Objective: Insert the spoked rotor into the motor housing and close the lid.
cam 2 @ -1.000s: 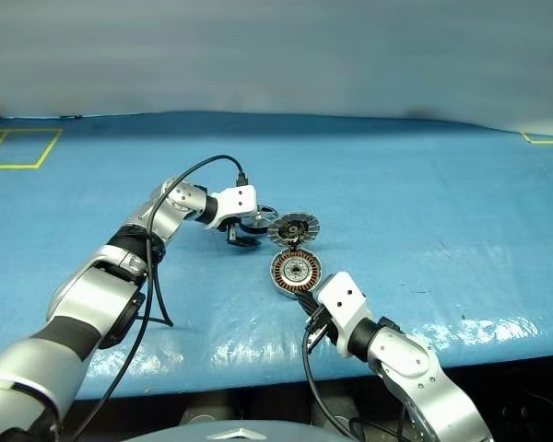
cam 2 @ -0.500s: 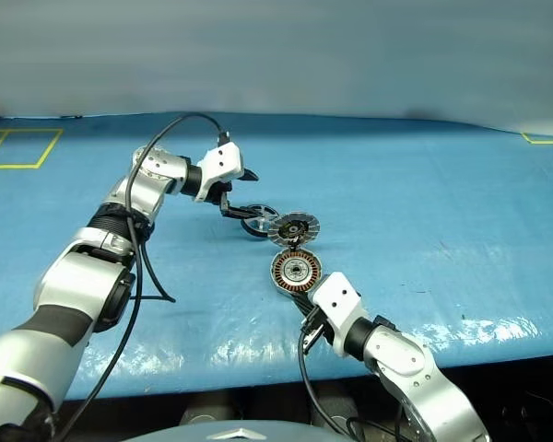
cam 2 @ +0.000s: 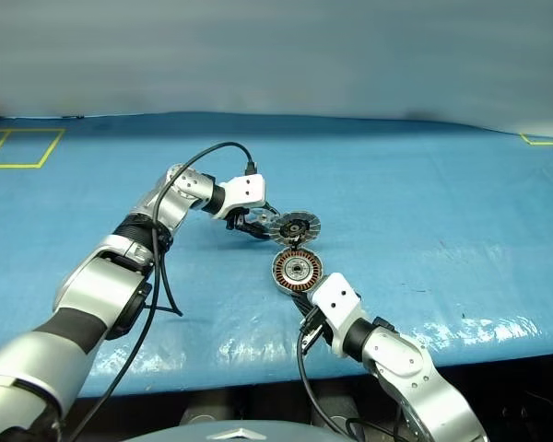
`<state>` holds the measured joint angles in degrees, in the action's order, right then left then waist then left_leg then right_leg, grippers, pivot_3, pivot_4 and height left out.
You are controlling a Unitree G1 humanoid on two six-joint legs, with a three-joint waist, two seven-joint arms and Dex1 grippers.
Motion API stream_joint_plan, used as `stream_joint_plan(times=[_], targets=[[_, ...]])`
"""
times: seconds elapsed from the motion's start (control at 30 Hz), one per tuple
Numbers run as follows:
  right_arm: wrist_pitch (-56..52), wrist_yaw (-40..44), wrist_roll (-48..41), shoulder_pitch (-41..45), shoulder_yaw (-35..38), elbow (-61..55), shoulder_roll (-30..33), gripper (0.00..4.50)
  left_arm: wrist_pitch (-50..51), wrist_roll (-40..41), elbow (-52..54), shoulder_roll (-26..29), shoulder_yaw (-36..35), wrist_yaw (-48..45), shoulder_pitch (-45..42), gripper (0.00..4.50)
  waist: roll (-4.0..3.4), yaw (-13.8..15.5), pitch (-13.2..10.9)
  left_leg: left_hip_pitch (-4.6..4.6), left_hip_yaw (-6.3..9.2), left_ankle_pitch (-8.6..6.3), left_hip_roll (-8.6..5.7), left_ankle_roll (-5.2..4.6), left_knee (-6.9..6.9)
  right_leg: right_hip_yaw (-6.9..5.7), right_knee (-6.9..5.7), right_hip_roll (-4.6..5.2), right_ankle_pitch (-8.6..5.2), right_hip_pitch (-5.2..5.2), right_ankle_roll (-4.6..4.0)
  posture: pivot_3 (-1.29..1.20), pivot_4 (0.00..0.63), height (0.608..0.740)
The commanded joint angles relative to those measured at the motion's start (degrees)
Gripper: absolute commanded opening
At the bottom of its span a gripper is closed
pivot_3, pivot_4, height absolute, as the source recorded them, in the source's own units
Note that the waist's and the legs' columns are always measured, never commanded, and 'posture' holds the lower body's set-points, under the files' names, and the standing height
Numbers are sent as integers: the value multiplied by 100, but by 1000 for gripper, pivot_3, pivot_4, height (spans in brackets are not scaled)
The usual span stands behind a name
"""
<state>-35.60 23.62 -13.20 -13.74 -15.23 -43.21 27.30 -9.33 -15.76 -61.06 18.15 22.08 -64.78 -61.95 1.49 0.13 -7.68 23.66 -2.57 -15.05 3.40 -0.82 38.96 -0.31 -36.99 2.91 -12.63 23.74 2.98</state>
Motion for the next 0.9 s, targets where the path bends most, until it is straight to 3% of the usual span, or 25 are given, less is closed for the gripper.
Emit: stream_joint_plan(times=[0.03,0.53,0.9], targets=[[30,-62,0,-55,48,-205,-38,0,33,-152,-125,-13,20,282,-120,2908,0,1,0,3,0,0,0,0,4,0,0,0,0,1,0,0,150,740],[-8,-108,67,-111,85,-212,60,0,107,-277,-194,-131,132,347,32,2908,0,8,1,2,0,-4,-1,-6,17,5,0,0,2,-8,0,0,150,740],[12,-153,131,-189,43,-168,4,0,575,-647,-382,27,267,977,-7,2908,0,-29,3,-10,-1,-3,-1,-6,22,9,-13,0,3,-13,-2,0,150,740]])
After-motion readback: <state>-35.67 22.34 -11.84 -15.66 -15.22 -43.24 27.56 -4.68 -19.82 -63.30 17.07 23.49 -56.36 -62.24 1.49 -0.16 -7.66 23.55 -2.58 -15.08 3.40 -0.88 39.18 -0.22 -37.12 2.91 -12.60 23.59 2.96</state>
